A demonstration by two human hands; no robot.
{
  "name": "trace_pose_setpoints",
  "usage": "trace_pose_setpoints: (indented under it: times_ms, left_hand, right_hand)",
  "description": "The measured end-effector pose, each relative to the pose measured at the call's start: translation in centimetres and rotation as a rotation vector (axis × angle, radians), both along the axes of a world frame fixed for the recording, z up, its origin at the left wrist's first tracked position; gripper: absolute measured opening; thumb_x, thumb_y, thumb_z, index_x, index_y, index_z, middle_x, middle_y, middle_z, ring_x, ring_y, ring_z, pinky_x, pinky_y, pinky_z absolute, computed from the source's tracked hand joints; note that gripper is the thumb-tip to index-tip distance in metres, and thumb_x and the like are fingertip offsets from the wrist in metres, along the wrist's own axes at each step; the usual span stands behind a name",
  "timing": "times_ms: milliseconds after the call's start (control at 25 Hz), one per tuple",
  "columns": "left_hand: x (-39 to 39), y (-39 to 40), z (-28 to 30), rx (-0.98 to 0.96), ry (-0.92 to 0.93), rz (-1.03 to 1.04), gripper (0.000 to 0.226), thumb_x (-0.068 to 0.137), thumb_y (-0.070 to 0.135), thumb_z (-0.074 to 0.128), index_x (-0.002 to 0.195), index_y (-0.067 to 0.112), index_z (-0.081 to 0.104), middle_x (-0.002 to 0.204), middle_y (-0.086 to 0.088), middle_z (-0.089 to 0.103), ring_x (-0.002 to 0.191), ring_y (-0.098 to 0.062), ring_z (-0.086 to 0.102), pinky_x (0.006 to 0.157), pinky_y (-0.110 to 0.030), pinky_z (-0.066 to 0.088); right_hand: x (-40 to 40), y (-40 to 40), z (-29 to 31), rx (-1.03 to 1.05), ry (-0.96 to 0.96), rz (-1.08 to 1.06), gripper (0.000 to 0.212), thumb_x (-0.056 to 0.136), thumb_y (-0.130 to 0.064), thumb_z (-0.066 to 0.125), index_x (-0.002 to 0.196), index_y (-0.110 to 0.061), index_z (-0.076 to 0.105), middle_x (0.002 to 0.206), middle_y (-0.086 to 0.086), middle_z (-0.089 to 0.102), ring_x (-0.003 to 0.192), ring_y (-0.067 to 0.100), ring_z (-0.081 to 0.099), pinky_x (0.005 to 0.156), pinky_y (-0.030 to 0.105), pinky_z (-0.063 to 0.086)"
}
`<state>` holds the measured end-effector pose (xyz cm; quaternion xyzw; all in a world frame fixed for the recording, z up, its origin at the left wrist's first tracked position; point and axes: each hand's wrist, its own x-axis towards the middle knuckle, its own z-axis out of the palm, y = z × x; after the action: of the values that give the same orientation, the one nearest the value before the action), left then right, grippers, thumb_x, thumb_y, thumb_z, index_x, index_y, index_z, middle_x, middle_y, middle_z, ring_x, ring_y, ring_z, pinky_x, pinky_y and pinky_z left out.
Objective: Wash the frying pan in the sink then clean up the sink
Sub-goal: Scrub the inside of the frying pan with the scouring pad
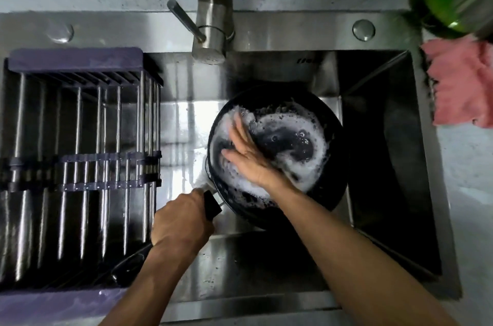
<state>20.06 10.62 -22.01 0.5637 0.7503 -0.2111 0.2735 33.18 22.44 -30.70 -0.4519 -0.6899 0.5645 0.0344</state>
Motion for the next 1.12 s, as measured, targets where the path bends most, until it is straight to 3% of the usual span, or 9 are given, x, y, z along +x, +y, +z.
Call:
trace_pose_setpoints:
  times_ms: [160, 280, 440, 600, 720, 840, 960, 1040, 1120]
  left_hand:
    - [-0.2, 0.0, 0.0, 0.011, 0.019, -0.013, 0.034, 0.085, 0.037, 0.060, 0.115, 0.023, 0.052, 0.102, -0.001, 0.066, 0.092, -0.023, 0.066, 0.072, -0.032, 0.048]
    - [0.1, 0.0, 0.2, 0.002, 0.029, -0.011, 0.034, 0.085, 0.036, 0.062, 0.115, 0.023, 0.052, 0.103, -0.002, 0.066, 0.092, -0.024, 0.066, 0.071, -0.032, 0.047]
    - [0.1, 0.1, 0.2, -0.011, 0.035, 0.024, 0.034, 0.084, 0.033, 0.064, 0.114, 0.021, 0.053, 0.103, -0.003, 0.066, 0.092, -0.026, 0.065, 0.066, -0.031, 0.040]
    - [0.3, 0.2, 0.5, -0.001, 0.050, 0.032, 0.033, 0.083, 0.027, 0.064, 0.113, 0.019, 0.054, 0.099, -0.004, 0.065, 0.090, -0.026, 0.065, 0.062, -0.030, 0.039]
    - [0.4, 0.0, 0.4, -0.001, 0.060, 0.041, 0.031, 0.084, 0.024, 0.063, 0.113, 0.018, 0.055, 0.099, -0.005, 0.065, 0.090, -0.027, 0.066, 0.063, -0.030, 0.039]
    - [0.4, 0.2, 0.3, -0.007, 0.072, 0.037, 0.031, 0.084, 0.024, 0.064, 0.114, 0.018, 0.054, 0.100, -0.006, 0.065, 0.092, -0.028, 0.066, 0.064, -0.031, 0.039]
    - [0.3, 0.1, 0.4, -0.006, 0.053, 0.048, 0.034, 0.083, 0.025, 0.065, 0.115, 0.018, 0.054, 0.101, -0.006, 0.066, 0.093, -0.029, 0.065, 0.065, -0.031, 0.039]
    - [0.4, 0.2, 0.4, -0.006, 0.053, 0.040, 0.036, 0.082, 0.026, 0.066, 0.115, 0.018, 0.054, 0.100, -0.006, 0.066, 0.093, -0.028, 0.065, 0.065, -0.031, 0.040]
    - [0.3, 0.1, 0.3, 0.003, 0.047, 0.039, 0.035, 0.082, 0.025, 0.065, 0.115, 0.019, 0.054, 0.099, -0.005, 0.066, 0.091, -0.028, 0.065, 0.065, -0.030, 0.040]
  right_hand:
    - [7.7, 3.9, -3.0, 0.475, -0.612, 0.085, 0.081, 0.097, -0.032, 0.042, 0.159, -0.017, -0.008, 0.166, 0.006, -0.016, 0.153, 0.023, -0.013, 0.126, 0.045, 0.001]
    - [8.5, 4.6, -2.8, 0.559, -0.584, 0.384, 0.082, 0.096, -0.031, 0.042, 0.159, -0.018, -0.009, 0.167, 0.004, -0.016, 0.154, 0.020, -0.013, 0.126, 0.039, -0.002]
    - [12.5, 2.4, 0.5, 0.373, -0.829, 0.219, 0.074, 0.094, -0.036, 0.033, 0.158, -0.007, 0.010, 0.167, 0.013, -0.002, 0.154, 0.027, -0.003, 0.125, 0.039, 0.001]
    - [13.7, -7.2, 2.6, -0.021, -0.689, 0.495, 0.064, 0.103, -0.048, 0.020, 0.157, -0.012, 0.018, 0.168, 0.006, 0.003, 0.155, 0.026, -0.004, 0.125, 0.041, 0.004]
    - [12.6, -6.8, 2.9, 0.048, -0.720, 0.412, 0.069, 0.097, -0.055, 0.009, 0.149, -0.015, 0.030, 0.158, 0.005, 0.024, 0.150, 0.027, 0.017, 0.122, 0.042, 0.017]
    - [12.6, -7.1, 4.1, -0.021, -0.632, 0.488, 0.059, 0.106, -0.046, 0.017, 0.153, -0.013, 0.033, 0.162, 0.009, 0.025, 0.151, 0.024, 0.017, 0.119, 0.030, 0.008]
    - [12.6, -7.3, 4.7, 0.179, -0.713, 0.429, 0.074, 0.094, -0.054, 0.005, 0.143, -0.012, 0.042, 0.152, 0.009, 0.038, 0.145, 0.030, 0.028, 0.120, 0.039, 0.016]
    - [12.7, -8.2, 4.7, 0.021, -0.581, 0.498, 0.063, 0.101, -0.051, 0.013, 0.146, -0.017, 0.041, 0.153, 0.000, 0.038, 0.147, 0.025, 0.028, 0.119, 0.036, 0.020]
    - [14.0, -7.0, 4.8, 0.032, -0.653, 0.430, 0.068, 0.100, -0.055, 0.007, 0.146, -0.018, 0.039, 0.152, -0.001, 0.037, 0.145, 0.024, 0.028, 0.119, 0.037, 0.021]
